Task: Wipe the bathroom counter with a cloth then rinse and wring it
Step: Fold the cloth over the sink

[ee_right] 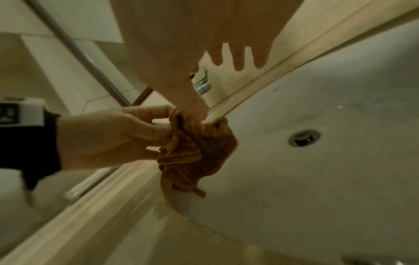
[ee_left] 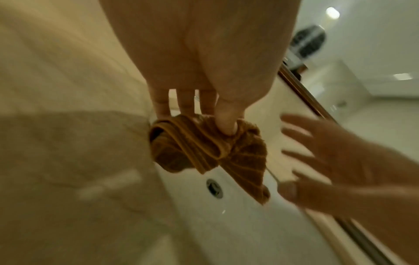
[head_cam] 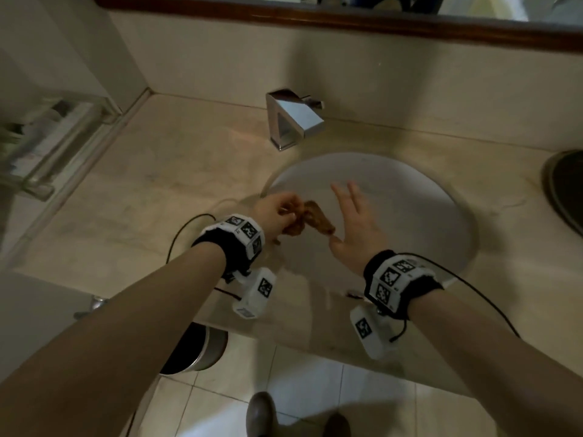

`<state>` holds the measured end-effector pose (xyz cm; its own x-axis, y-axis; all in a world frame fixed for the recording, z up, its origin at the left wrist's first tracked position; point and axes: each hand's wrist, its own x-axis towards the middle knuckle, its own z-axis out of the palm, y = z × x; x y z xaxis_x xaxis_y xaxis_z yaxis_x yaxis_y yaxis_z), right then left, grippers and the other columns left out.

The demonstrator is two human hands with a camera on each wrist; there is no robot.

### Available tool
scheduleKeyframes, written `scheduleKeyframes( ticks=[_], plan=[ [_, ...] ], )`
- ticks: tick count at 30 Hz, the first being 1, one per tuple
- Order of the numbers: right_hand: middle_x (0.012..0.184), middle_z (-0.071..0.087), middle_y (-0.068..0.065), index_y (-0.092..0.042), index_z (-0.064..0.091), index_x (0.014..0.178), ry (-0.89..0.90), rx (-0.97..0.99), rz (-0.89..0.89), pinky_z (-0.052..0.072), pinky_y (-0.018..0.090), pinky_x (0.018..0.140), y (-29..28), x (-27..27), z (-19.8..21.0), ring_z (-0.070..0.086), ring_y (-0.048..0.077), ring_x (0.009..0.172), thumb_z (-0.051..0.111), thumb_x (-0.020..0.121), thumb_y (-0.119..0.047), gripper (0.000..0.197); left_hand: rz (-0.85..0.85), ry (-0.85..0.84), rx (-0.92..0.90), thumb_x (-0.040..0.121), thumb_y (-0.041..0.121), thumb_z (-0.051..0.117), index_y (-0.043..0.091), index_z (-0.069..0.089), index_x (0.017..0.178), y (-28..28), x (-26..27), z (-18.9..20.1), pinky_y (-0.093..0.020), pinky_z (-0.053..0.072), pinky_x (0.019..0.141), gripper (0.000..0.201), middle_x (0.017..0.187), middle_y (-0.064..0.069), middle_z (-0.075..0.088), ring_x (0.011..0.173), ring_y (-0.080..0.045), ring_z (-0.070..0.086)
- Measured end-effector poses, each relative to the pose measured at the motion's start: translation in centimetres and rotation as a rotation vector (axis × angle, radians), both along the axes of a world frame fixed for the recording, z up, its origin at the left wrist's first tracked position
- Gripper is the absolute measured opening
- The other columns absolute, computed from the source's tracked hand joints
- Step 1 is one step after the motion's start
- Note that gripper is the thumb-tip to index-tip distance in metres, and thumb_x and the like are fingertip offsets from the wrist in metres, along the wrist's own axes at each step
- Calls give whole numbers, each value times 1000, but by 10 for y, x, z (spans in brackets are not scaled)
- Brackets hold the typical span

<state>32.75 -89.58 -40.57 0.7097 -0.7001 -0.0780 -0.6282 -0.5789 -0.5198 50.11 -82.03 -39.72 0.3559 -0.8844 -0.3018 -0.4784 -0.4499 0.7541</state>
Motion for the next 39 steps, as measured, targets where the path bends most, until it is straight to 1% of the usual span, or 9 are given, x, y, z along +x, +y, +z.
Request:
scheduleKeyframes(
  ticks=[3,7,9,11,12,15,19,25,39],
  plan=[
    [162,6,4,-26,7,154,142,5,191,7,44,120,6,22,-1,6,25,148,61,84,-29,88,-250,-214,48,92,9,55,16,64,107,13,4,10,-5,43,56,19,88,7,63,70,-7,58],
    [141,50,3,-27,37,145,120,470,75,42,43,105,28,45,-18,49,24,126,64,72,-38,79,-396,-342,67,83,3,58,20,69,106,25,20,3,-17,37,64,31,89,5,65,77,-11,54],
    [104,68,4,-23,60,117,-8,731,-32,52,40,84,43,57,-28,63,23,95,65,69,-39,52,-383,-354,64,79,2,59,20,73,96,33,31,0,-27,45,68,29,84,3,67,76,-15,57],
    [69,58,2,-18,61,83,-131,897,-119,45,31,62,58,70,-32,55,19,64,64,84,-28,11,-405,-371,73,77,2,59,20,75,93,40,38,3,-25,43,68,29,82,7,61,78,-15,56],
    [62,52,0,-20,57,74,-128,871,-121,40,29,58,64,75,-29,48,17,58,57,93,-25,19,-420,-389,77,78,2,58,20,74,96,43,40,5,-23,40,65,30,82,8,58,78,-13,55],
    [74,54,0,-26,54,79,23,590,8,45,38,72,71,77,-29,52,22,71,39,102,-29,28,-436,-390,34,80,3,57,16,69,102,47,39,2,-13,34,57,28,82,5,61,77,-12,56],
    [105,65,13,-10,62,111,326,294,47,46,34,83,74,61,-24,59,30,99,38,101,-22,29,-572,-386,33,83,6,61,13,66,104,47,27,-5,-15,35,71,22,102,-2,67,94,-18,60],
    [102,66,10,-18,66,109,444,211,92,44,29,75,68,8,-15,61,30,95,48,93,-23,24,-725,-469,139,82,19,63,20,61,104,35,-19,-15,-36,50,85,23,104,1,64,94,-20,60],
    [93,68,10,-11,67,95,500,281,489,42,27,69,-14,-92,-3,55,25,76,55,91,-13,13,-703,-398,395,71,34,74,19,52,89,-30,-132,-24,-34,51,73,32,93,-3,63,83,-24,60]
  ],
)
